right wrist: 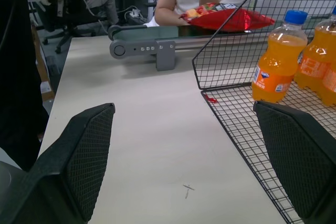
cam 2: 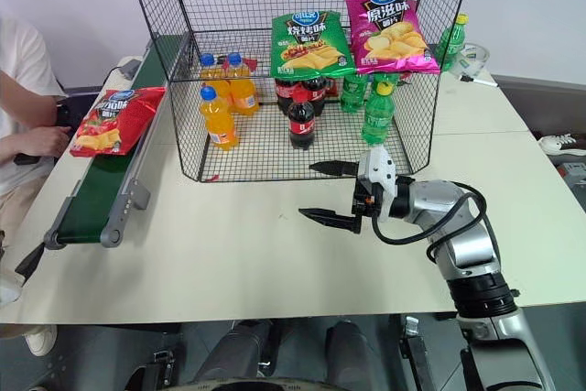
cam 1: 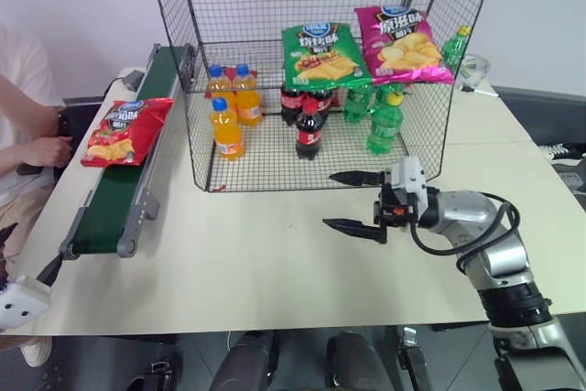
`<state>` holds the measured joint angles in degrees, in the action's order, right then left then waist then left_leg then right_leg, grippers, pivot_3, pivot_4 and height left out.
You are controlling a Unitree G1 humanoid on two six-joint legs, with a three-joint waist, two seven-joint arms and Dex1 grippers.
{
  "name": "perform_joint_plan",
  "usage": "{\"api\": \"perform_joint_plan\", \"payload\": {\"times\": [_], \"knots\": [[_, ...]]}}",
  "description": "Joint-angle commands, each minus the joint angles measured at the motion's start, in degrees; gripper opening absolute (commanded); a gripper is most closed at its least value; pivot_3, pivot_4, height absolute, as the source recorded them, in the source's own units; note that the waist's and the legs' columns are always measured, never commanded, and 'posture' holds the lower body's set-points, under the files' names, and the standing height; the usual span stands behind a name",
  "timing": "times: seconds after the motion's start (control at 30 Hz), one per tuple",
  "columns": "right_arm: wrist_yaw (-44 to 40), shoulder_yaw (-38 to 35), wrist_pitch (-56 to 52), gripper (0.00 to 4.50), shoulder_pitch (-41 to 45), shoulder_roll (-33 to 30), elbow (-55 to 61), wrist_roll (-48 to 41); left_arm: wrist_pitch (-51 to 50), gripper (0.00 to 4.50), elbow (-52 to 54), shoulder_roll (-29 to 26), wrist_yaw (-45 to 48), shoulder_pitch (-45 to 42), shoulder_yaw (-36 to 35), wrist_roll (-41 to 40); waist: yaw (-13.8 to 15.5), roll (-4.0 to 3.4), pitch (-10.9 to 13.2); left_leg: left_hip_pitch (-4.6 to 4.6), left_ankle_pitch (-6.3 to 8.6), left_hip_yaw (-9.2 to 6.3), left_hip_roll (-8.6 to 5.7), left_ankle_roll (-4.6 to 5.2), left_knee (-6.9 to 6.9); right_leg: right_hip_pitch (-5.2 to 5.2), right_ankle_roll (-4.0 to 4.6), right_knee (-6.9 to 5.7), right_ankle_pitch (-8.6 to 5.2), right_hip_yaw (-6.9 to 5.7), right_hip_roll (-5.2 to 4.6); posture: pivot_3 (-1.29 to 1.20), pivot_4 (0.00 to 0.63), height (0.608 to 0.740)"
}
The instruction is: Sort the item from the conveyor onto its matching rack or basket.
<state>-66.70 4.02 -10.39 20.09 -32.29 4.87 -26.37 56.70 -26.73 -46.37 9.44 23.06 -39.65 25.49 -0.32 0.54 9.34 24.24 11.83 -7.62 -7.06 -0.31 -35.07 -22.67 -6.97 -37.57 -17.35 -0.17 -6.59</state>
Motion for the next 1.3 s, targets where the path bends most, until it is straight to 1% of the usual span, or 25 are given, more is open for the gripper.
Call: {"api": "perform_joint_plan", "payload": {"times": [0.03,0.47,0.73,1.3], "knots": [[0.4,-0.1,1.6,4.41,0.7,0.7,1.0,0.6,1.2,4.5,-2.0,-1.9,-5.4,0.1,2.1,2.8,-0.2,0.01,0.0,0.0,-0.01,0.0,0.0,0.01,0.0,0.0,-0.01,0.0,0.01,0.0,0.0,0.0,0.15,0.74],[1.2,-0.3,2.7,4.41,1.2,1.1,-0.8,2.3,0.5,4.5,-5.5,-5.3,-13.1,-2.9,10.9,3.4,-0.3,0.01,0.0,-0.02,-0.07,0.0,0.02,0.11,0.0,-0.02,-0.03,-0.09,0.02,-0.01,0.06,0.0,0.15,0.74],[1.5,-0.5,2.3,4.41,1.6,1.2,-1.0,2.5,0.4,4.5,-6.4,-6.9,-16.2,-2.7,12.7,3.5,-0.3,0.01,0.0,-0.06,-0.08,0.0,0.01,0.12,-0.01,-0.02,-0.04,-0.17,0.02,-0.01,0.05,0.0,0.15,0.74],[2.1,-0.4,1.9,4.41,1.7,1.1,-1.0,2.8,-1.2,4.5,-6.9,-7.2,-18.5,-4.2,16.2,2.2,-0.3,0.02,0.0,-0.08,-0.08,0.0,0.01,0.12,-0.03,-0.01,-0.04,-0.24,0.02,-0.01,0.06,0.0,0.15,0.74]]}}
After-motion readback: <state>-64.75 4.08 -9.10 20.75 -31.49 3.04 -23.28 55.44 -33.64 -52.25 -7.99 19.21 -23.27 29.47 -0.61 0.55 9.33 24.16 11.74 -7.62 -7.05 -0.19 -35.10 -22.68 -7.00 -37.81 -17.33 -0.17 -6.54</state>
